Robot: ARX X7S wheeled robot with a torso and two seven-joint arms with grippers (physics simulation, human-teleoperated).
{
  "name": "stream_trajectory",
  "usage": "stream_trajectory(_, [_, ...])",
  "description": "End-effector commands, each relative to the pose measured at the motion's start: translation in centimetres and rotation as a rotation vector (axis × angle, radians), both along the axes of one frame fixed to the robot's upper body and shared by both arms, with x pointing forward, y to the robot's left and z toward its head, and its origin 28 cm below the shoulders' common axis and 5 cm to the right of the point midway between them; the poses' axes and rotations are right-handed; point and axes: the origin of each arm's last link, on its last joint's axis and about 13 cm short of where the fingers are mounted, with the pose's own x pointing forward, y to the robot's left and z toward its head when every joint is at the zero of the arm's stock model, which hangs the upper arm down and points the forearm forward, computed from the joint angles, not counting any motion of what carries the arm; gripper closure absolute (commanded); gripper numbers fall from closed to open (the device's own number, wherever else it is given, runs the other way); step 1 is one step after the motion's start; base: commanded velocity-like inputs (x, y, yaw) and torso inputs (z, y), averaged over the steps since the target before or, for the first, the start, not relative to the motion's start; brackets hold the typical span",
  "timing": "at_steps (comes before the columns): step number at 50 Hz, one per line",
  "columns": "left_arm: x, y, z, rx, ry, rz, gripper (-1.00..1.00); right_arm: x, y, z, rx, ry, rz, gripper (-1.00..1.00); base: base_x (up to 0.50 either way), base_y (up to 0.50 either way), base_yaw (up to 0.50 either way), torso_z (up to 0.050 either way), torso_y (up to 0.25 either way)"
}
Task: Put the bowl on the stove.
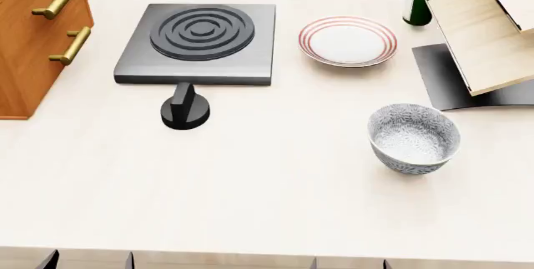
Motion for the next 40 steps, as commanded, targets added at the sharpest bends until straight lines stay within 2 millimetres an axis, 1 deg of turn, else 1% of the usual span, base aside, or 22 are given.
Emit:
stream_trajectory(1, [0.0,0.0,0.0,0.000,-0.002,-0.002,-1.00,0.0,0.0,0.0,0.001,0.008,0.002,-1.00,0.00,0.00,0.00,0.000,0.000])
stream_trajectory(13, [0.0,0.0,0.1,-0.005,-0.012,-0.015,-1.00,0.1,0.1,-0.1,0.003,0.019,0.006,-1.00,0.00,0.00,0.00,0.000,0.000])
stream_trajectory(17, [-0.1,-0.2,0.1,0.032,-0.012,-0.040,-1.00,0.1,0.1,0.0,0.002,0.021,0.007,-1.00,0.00,0.00,0.00,0.000,0.000])
stream_trajectory(22, [-0.1,-0.1,0.1,-0.016,-0.018,-0.035,-1.00,0.1,0.1,0.0,0.002,0.022,0.008,-1.00,0.00,0.00,0.00,0.000,0.000])
stream_trajectory(29, [-0.1,0.1,0.5,-0.032,-0.022,-0.023,-1.00,0.0,0.0,0.2,0.018,0.033,0.016,-1.00,0.00,0.00,0.00,0.000,0.000])
stream_trajectory(31, [-0.1,0.5,1.3,-0.022,-0.070,0.008,-1.00,0.1,-0.1,0.9,0.042,0.040,0.029,-1.00,0.00,0.00,0.00,0.000,0.000])
stream_trajectory(33, [-0.2,1.3,1.5,-0.012,-0.068,0.043,-1.00,0.6,-0.6,1.8,0.086,0.055,-0.001,-1.00,0.00,0.00,0.00,0.000,0.000])
stream_trajectory(34, [-0.2,1.6,1.6,-0.011,-0.074,0.068,-1.00,0.8,-0.9,2.2,0.049,0.019,-0.018,-1.00,0.00,0.00,0.00,0.000,0.000])
stream_trajectory(35, [-0.4,2.1,2.1,0.002,-0.092,0.088,-1.00,1.2,-1.3,3.2,0.042,-0.018,-0.042,-1.00,0.00,0.00,0.00,0.000,0.000])
stream_trajectory(37, [-0.5,2.4,2.6,0.002,-0.113,0.085,-1.00,1.7,-1.8,4.4,0.040,-0.032,-0.051,-1.00,0.00,0.00,0.00,0.000,0.000])
stream_trajectory(38, [-0.5,2.6,3.0,-0.008,-0.138,0.094,-1.00,2.2,-2.3,5.4,0.039,-0.058,-0.066,-1.00,0.00,0.00,0.00,0.000,0.000])
stream_trajectory(40, [-0.1,3.2,4.9,-0.030,-0.180,0.138,-1.00,2.8,-3.1,7.3,0.048,-0.078,-0.083,-1.00,0.00,0.00,0.00,0.000,0.000])
